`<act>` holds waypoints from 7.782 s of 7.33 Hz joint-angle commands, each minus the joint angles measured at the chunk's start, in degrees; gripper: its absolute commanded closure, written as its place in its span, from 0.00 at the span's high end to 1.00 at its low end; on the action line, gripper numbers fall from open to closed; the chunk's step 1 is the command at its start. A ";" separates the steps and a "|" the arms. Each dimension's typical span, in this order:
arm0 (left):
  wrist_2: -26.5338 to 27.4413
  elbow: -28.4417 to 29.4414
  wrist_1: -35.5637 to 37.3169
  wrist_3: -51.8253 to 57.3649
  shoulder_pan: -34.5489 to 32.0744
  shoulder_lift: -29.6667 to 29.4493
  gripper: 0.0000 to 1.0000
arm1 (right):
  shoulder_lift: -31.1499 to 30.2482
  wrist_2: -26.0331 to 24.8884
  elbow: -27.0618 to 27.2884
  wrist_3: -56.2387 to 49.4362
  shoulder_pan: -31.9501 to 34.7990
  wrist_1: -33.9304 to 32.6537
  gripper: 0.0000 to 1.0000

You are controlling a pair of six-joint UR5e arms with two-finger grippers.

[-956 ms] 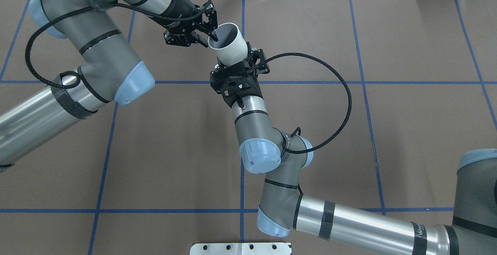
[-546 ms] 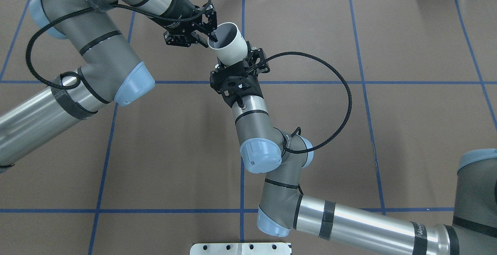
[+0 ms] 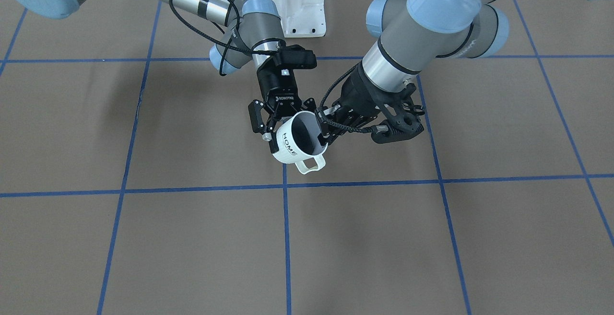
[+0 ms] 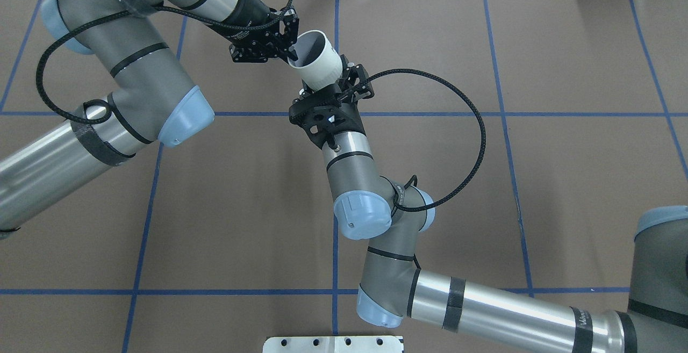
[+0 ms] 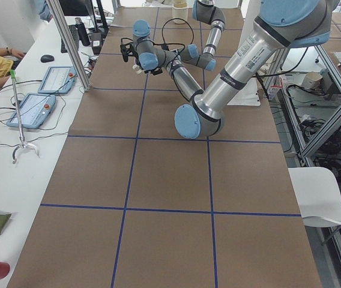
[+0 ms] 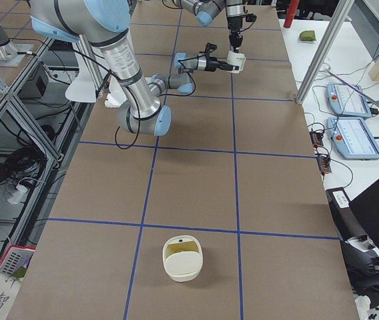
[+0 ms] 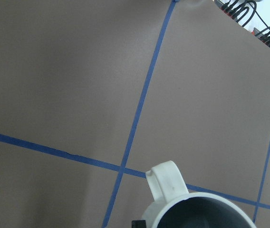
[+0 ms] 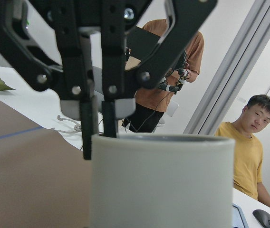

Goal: Left arm hands cup to right arm to dump lemon

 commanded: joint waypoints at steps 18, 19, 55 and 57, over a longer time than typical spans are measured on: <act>5.29 1.67 0.05 5.47 -0.37 1.78 0.00 | -14.54 21.88 16.73 16.03 10.99 -9.29 0.99; 5.30 1.50 0.23 6.71 -0.80 2.22 0.00 | -14.97 27.35 16.65 17.10 14.34 -12.04 0.99; -5.60 -15.30 33.72 101.38 -44.93 50.66 1.00 | -45.73 91.74 25.87 -18.04 61.30 -63.13 1.00; -5.69 -15.03 33.28 99.62 -44.93 50.57 1.00 | -46.87 91.91 25.87 -18.48 61.30 -63.13 1.00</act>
